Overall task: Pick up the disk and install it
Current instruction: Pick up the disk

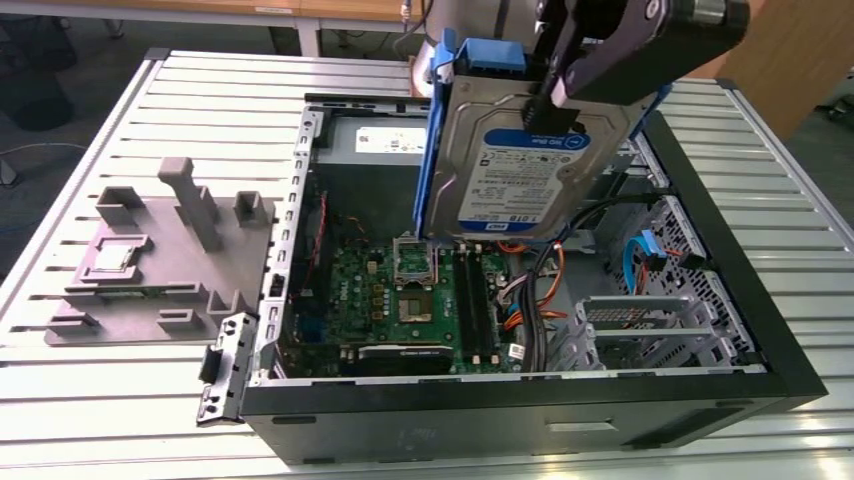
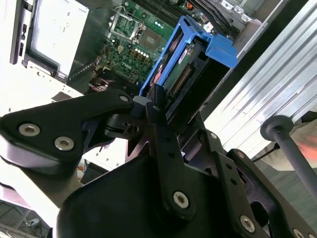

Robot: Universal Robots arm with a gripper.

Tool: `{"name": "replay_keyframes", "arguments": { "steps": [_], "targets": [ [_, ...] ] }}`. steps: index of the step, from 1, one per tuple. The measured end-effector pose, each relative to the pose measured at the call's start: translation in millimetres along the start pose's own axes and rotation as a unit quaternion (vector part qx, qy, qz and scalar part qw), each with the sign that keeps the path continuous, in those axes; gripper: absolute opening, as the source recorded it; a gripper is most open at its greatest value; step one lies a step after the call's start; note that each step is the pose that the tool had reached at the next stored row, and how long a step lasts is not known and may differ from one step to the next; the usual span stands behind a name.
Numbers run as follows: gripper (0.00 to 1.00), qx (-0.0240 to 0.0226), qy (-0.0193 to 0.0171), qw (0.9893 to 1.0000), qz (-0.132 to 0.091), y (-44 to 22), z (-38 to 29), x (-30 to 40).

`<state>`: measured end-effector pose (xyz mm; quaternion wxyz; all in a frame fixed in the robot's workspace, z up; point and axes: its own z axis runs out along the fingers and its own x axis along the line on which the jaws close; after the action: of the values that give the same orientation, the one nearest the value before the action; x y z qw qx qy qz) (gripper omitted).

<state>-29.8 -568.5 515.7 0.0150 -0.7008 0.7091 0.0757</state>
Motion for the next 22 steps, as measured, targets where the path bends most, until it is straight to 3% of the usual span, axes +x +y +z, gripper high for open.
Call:
{"name": "replay_keyframes", "arguments": {
  "steps": [5, 11, 12, 14, 20, 22],
  "targets": [
    [0.35, 0.0, 0.0, 1.0, 0.0, 0.0, -0.6, 4.9],
    [0.35, 0.0, 0.0001, 1.0, 0.0, 0.0, -0.7, 5.7],
    [0.35, 0.0001, 0.0014, 1.0, 0.0, -0.1, -0.7, 5.7],
    [0.35, 0.0002, 0.0087, 1.0, 0.001, -0.1, -0.7, 5.7],
    [0.35, 0.0002, 0.0091, 1.0, 0.001, -0.9, -0.1, 5.8],
    [0.35, 0.0001, 0.0092, 1.0, 0.001, -4.8, -0.2, 5.8]
  ]
}}
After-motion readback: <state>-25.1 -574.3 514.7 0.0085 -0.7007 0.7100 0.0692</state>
